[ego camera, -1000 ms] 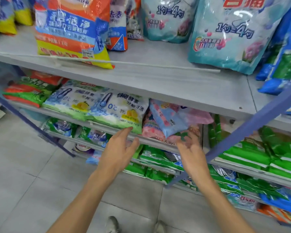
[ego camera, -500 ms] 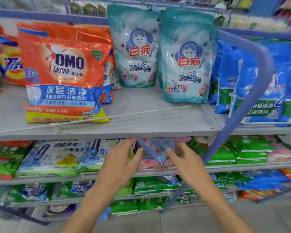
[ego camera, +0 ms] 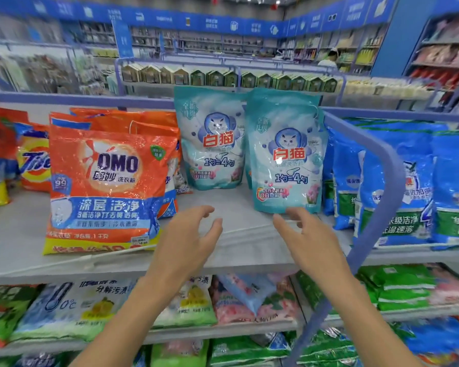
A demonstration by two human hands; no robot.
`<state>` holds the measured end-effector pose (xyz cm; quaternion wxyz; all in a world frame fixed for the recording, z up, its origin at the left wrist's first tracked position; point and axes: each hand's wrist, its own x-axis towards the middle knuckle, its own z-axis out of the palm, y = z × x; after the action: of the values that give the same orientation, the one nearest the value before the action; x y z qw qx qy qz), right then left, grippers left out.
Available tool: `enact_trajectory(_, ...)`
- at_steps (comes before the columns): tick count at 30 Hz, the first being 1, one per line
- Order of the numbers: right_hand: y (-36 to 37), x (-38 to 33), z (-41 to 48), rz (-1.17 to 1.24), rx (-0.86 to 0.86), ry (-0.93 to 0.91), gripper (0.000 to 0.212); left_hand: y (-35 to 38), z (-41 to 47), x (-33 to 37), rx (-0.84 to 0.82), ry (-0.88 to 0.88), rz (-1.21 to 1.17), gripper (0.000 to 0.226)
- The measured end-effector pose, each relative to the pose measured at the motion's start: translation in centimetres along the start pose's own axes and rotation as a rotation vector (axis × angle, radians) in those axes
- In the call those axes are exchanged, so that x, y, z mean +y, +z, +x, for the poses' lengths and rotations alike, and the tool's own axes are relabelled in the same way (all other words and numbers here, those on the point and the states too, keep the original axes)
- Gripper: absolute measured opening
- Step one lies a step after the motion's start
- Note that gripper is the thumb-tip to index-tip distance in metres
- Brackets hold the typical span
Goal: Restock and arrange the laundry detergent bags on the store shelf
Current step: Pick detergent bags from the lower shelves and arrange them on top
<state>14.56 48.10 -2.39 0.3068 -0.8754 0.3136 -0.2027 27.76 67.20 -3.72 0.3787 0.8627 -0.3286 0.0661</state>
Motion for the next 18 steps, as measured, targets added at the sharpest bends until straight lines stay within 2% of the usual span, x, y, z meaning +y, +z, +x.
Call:
enact_trajectory(4,-0.7,1.9,7.2,0.005,0.142,0.101,0.055,1.4,5.0,2.0,-0.083,-0.014,-0.054,0.059)
enact_trajectory(7,-0.8,3.1,11.3,0.147,0.145,0.248,0.06,4.2,8.8,4.0,-0.149,-0.053,-0.181,0.066)
enact_trajectory(9,-0.5,3.6,13.0,0.217,0.149,0.298,0.07,6.4,11.2,5.2,-0.208,-0.1,-0.337,0.062)
enact_trajectory(12,0.1,4.4,14.8,0.24,0.149,0.348,0.082,9.7,13.3,6.2,-0.257,-0.187,-0.579,0.036)
enact_trajectory(14,0.1,4.8,15.3,0.294,0.143,0.375,0.088,11.7,14.0,5.9,-0.278,-0.198,-0.702,0.04)
enact_trajectory(16,0.1,5.2,15.7,0.41,0.152,0.39,0.083,13.1,14.4,5.0,-0.278,-0.208,-0.774,0.045)
enact_trajectory(18,0.2,6.0,15.7,0.502,0.166,0.377,0.072,13.7,14.3,4.1,-0.248,-0.228,-0.794,0.064)
